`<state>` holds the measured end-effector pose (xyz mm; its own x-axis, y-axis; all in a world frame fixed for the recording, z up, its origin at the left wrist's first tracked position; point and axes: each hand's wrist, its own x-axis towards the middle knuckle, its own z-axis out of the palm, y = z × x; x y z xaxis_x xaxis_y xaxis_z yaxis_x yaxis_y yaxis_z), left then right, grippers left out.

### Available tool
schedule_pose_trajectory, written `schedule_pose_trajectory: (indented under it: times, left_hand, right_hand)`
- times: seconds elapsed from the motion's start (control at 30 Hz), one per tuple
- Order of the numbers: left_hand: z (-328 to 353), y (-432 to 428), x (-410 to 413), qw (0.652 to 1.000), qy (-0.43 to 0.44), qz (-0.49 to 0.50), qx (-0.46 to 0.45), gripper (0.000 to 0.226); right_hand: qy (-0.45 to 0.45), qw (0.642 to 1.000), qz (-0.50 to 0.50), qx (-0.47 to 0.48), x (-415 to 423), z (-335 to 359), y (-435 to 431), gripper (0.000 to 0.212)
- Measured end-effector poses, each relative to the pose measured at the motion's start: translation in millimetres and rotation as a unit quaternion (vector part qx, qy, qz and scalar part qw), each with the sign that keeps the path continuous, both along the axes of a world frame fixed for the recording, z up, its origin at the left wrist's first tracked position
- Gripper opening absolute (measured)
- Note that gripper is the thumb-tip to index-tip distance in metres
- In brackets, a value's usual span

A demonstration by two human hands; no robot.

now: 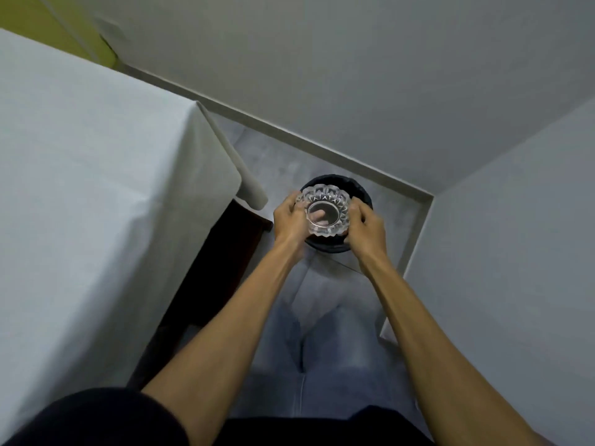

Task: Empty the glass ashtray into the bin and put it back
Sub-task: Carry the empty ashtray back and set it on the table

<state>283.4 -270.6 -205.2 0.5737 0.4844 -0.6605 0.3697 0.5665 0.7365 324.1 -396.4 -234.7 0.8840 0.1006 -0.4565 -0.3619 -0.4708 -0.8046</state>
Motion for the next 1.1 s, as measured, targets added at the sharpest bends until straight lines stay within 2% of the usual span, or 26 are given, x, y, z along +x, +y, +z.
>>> schedule_pose_trajectory:
  times: [0.1,0.17,0.3,0.43,0.63,0.73,0.83,0.97,1.1]
  left_hand:
    - [68.6,4.7,-27.9,1.000,0.004,0.027,-0.015,0.042]
    - [104.3,9.8,-47.0,0.999,0.000,0.043,-0.006,0.041]
    - [146.3,31.5,-79.1,0.996,-0.017,0.087,0.023,0.029]
    - [180.9,51.5,-109.9,0.988,-0.035,0.143,0.056,0.032]
    - [187.3,105.2,-171.1,0.957,0.037,0.260,0.120,0.019]
    - [167.5,137.4,-202.7,0.945,0.076,0.292,0.130,0.031]
    - [183.0,154.7,-228.3,0.925,0.111,0.334,0.142,0.035]
    - [190.1,181.7,-249.3,0.899,0.125,0.399,0.133,0.035]
    - [183.8,203.3,-262.2,0.892,0.146,0.409,0.127,0.036]
  right_hand:
    - [-0.004,1.000,0.011,0.027,-17.2,84.4,5.4,0.037]
    - [-0.005,0.999,0.030,0.042,-28.0,124.4,10.8,0.025]
    - [-0.038,0.992,0.116,0.039,-45.4,179.8,32.3,0.027]
    - [-0.082,0.974,0.202,0.055,-60.2,212.4,69.6,0.031]
    - [-0.073,0.934,0.338,0.087,-89.4,224.8,142.7,0.036]
    - [-0.090,0.904,0.406,0.099,-103.8,226.2,183.6,0.038]
    - [-0.100,0.874,0.465,0.102,-118.8,219.0,224.3,0.039]
    - [-0.093,0.837,0.537,0.055,-131.6,204.4,278.8,0.044]
    - [-0.087,0.820,0.564,0.038,-139.7,202.4,310.6,0.048]
